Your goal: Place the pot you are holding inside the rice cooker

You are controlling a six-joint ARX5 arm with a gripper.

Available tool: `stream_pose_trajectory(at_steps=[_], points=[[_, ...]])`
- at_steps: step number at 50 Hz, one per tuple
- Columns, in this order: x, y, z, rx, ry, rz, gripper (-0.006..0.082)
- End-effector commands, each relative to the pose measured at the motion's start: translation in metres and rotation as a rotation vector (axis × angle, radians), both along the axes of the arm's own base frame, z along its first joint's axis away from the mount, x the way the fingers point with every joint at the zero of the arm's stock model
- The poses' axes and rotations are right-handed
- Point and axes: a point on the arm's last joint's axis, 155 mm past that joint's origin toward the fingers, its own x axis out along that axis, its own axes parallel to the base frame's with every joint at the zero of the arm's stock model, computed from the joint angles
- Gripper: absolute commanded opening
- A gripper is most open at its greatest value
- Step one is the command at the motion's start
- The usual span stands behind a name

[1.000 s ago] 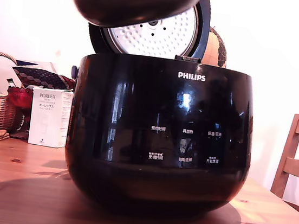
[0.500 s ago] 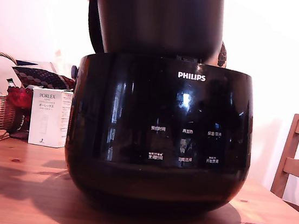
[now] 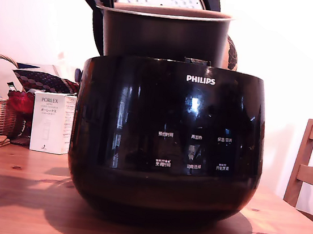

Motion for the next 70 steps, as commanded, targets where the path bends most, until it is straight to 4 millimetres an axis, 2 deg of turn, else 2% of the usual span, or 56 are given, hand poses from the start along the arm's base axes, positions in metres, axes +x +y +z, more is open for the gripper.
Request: stream_pose_trajectory(at_steps=[1, 23, 40, 62, 70], points=[[0.005, -0.008, 0.011, -0.036, -0.029, 0.003, -0.0024], [0.005, -0.017, -0.018, 0.005, 0.052, -0.009, -0.0024], [-0.010, -0.023, -0.023, -0.019, 0.120, -0.057, -0.0023], [-0.022, -0.020, -0.028, 0.002, 0.165, -0.086, 0.0099], [-0.021, -0.020, -0.028, 0.003, 0.161, -0.090, 0.0115]])
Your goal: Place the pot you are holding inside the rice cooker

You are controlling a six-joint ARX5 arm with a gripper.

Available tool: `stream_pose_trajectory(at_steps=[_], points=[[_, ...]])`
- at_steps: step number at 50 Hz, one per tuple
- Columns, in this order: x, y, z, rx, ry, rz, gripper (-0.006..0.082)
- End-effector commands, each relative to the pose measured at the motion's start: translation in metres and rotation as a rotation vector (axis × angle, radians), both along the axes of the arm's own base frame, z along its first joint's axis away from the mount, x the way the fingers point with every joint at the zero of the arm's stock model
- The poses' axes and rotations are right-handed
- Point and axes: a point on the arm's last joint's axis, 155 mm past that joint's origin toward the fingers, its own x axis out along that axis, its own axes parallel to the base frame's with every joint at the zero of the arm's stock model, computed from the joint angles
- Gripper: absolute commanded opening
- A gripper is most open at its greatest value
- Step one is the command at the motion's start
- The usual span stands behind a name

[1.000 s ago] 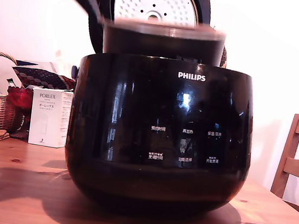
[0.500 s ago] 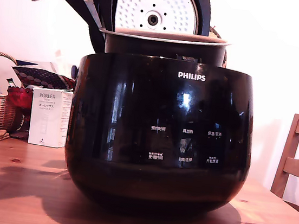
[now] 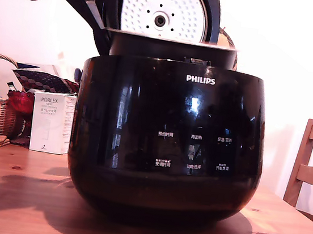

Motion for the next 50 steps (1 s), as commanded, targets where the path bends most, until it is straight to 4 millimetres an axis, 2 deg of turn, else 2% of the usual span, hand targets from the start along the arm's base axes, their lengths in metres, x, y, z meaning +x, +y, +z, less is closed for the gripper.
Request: stream_pose_trajectory(at_steps=[1, 10, 18, 27, 34, 41, 50], points=[[-0.006, -0.008, 0.007, -0.015, -0.012, -0.046, 0.0115], [-0.006, -0.008, 0.007, -0.014, -0.011, -0.049, 0.0122], [-0.006, -0.008, 0.005, -0.007, -0.012, -0.060, 0.0206], [-0.009, -0.005, 0.003, 0.012, -0.006, -0.077, 0.0206], [-0.009, 0.003, -0.007, 0.065, 0.015, -0.071, 0.0206], [-0.006, 0.001, -0.017, 0.081, 0.031, -0.071, 0.0206], [-0.004, -0.001, -0.018, 0.082, 0.028, -0.085, 0.0206]])
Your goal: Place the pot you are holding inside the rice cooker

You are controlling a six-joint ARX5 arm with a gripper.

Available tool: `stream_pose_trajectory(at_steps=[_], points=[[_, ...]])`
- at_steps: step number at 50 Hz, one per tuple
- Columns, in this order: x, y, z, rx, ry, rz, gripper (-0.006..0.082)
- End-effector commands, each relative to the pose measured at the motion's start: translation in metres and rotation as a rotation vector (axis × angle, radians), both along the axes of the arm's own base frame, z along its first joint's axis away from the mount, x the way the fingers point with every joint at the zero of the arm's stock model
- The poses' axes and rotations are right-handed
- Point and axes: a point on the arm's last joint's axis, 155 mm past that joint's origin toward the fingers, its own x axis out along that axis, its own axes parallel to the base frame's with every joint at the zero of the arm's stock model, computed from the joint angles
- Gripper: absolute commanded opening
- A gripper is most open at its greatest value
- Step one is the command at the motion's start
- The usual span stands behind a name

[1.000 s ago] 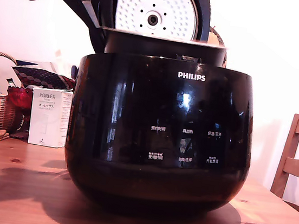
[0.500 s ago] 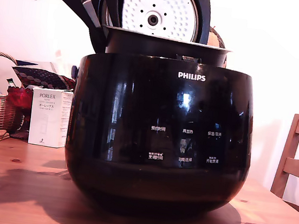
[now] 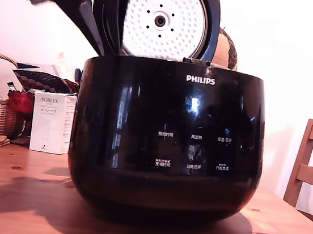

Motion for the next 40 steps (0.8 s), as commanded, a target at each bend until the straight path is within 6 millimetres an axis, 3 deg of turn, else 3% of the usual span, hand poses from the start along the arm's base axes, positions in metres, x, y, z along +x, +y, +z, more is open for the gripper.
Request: stream_pose_trajectory(at_steps=[1, 22, 24, 30, 40], points=[[0.003, -0.004, -0.001, 0.000, -0.003, -0.009, 0.0206], [0.004, -0.008, 0.007, -0.026, -0.029, -0.037, 0.0196], [0.004, -0.008, 0.008, -0.027, -0.033, -0.041, 0.0174], [0.005, -0.006, 0.013, -0.017, -0.065, -0.075, -0.0020], [0.013, 0.004, 0.034, 0.006, -0.178, -0.080, -0.0020]])
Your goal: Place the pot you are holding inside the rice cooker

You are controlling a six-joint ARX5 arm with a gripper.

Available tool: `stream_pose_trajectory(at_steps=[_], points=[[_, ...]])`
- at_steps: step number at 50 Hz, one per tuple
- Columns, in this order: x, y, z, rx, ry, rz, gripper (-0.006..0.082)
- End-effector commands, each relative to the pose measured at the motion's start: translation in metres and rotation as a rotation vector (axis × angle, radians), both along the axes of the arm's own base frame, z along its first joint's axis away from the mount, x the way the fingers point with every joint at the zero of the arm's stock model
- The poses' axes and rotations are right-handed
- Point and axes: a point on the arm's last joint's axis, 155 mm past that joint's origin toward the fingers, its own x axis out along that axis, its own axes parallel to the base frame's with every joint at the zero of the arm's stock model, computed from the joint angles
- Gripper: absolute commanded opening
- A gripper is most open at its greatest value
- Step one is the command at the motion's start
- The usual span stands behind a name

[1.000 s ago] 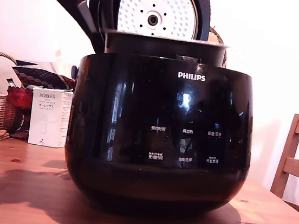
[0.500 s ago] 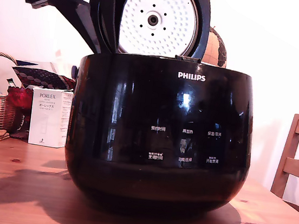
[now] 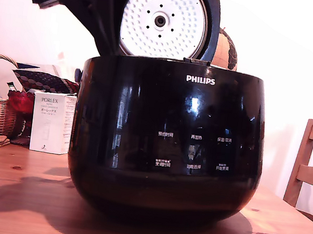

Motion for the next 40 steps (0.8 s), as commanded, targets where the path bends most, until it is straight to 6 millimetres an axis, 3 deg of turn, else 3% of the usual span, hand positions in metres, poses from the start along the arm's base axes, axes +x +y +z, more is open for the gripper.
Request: stream_pose_trajectory(at_steps=[1, 11, 28, 40], points=[[0.004, 0.006, 0.029, -0.011, -0.099, -0.009, -0.0020], [0.014, 0.045, 0.062, 0.065, -0.257, 0.058, -0.0020], [0.035, 0.153, 0.111, 0.230, -0.451, 0.274, -0.0020], [0.043, 0.190, 0.122, 0.260, -0.484, 0.349, -0.0020]])
